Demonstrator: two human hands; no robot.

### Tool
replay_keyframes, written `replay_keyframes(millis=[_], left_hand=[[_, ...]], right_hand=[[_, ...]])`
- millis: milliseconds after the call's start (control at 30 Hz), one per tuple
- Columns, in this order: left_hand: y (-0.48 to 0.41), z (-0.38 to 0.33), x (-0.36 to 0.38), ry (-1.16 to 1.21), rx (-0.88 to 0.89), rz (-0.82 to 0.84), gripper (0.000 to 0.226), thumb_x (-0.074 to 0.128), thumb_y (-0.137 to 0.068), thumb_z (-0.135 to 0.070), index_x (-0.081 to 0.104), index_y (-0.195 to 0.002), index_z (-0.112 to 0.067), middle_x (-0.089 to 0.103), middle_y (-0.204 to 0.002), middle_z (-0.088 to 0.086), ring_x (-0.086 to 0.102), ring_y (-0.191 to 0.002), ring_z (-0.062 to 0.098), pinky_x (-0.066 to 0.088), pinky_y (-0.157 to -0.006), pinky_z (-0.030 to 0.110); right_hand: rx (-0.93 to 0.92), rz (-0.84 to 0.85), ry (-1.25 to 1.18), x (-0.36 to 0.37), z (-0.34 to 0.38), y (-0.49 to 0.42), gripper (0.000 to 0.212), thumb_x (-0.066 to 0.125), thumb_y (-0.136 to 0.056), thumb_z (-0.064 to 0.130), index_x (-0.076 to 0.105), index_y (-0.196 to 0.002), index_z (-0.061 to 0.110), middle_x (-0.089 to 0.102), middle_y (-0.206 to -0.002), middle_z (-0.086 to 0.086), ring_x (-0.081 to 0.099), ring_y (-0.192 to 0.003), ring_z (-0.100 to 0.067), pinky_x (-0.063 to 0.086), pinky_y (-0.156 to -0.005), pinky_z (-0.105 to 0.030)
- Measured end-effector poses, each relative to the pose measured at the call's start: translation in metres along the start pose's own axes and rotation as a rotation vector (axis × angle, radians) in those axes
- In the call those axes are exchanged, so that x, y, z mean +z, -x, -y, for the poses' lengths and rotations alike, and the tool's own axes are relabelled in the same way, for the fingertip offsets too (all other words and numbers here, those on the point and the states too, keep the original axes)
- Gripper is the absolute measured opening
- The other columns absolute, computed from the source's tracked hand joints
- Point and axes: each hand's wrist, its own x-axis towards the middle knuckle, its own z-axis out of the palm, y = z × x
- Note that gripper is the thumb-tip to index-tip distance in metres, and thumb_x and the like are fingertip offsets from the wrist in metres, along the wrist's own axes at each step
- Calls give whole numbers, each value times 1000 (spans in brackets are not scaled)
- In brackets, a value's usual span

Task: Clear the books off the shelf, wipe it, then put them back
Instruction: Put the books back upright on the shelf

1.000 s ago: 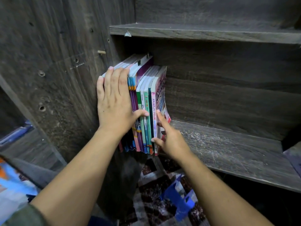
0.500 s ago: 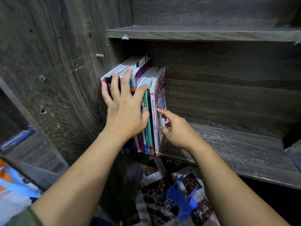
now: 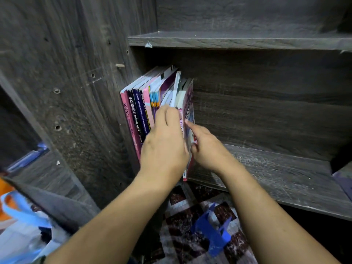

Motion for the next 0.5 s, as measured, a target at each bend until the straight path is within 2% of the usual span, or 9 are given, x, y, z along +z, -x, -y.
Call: replay_keyframes(millis=[67,133,167,267,367,433,500], left_hand=[[1,-3,2,-64,-87,86,71,56,-85,-13,20,-146,-21,35,-138,4,55,-107,33,39,-80,39],[-2,1,6,-159,-55,125,88,54,-90,-13,-6,-153,-27,43,-132,5,58,-105,32,43,-83,42],[-4,5,8,-209,-27,132,90,53,-92,-11,-10,-153,-29,48,-125,7,60,-101,33,44,-81,43],[-8,11,2,-294,-19,169,90,51,-89,-7,-9,-153,-29,54,-115,9,61,-96,37,45,-78,45],[-3,5,-18,-337,-21,192,83,50,-89,-14,2,-154,-31,57,-113,9,61,-97,36,46,-79,43],[8,2,-35,-372,-13,212,81,53,-87,-19,9,-153,-35,61,-112,10,62,-98,36,47,-81,41],[20,3,-56,-398,-16,238,80,54,-86,-22,13,-152,-42,64,-112,11,62,-100,36,48,-83,39]], right_hand=[[-37,-23,4,-2,5,0,66,46,-90,11,25,-152,22,34,-152,-5,40,-135,-22,30,-109,-26],[-61,-31,22,-4,9,0,64,46,-92,13,25,-153,18,34,-152,-6,40,-135,-22,30,-108,-26],[-65,-28,31,-5,10,0,64,45,-92,13,25,-153,17,35,-152,-7,40,-134,-23,30,-107,-25],[-66,-22,30,-4,13,2,66,44,-92,7,23,-153,16,33,-153,-8,41,-133,-23,28,-108,-24],[-73,-78,-34,-9,21,5,77,46,-88,3,13,-155,22,27,-156,-7,33,-139,-22,25,-112,-25],[-92,-132,-81,-11,34,5,86,49,-85,1,3,-155,22,18,-159,-6,25,-144,-21,24,-116,-30],[-134,-137,-38,-9,49,4,91,52,-84,2,0,-155,24,10,-161,-6,19,-146,-22,25,-117,-40]])
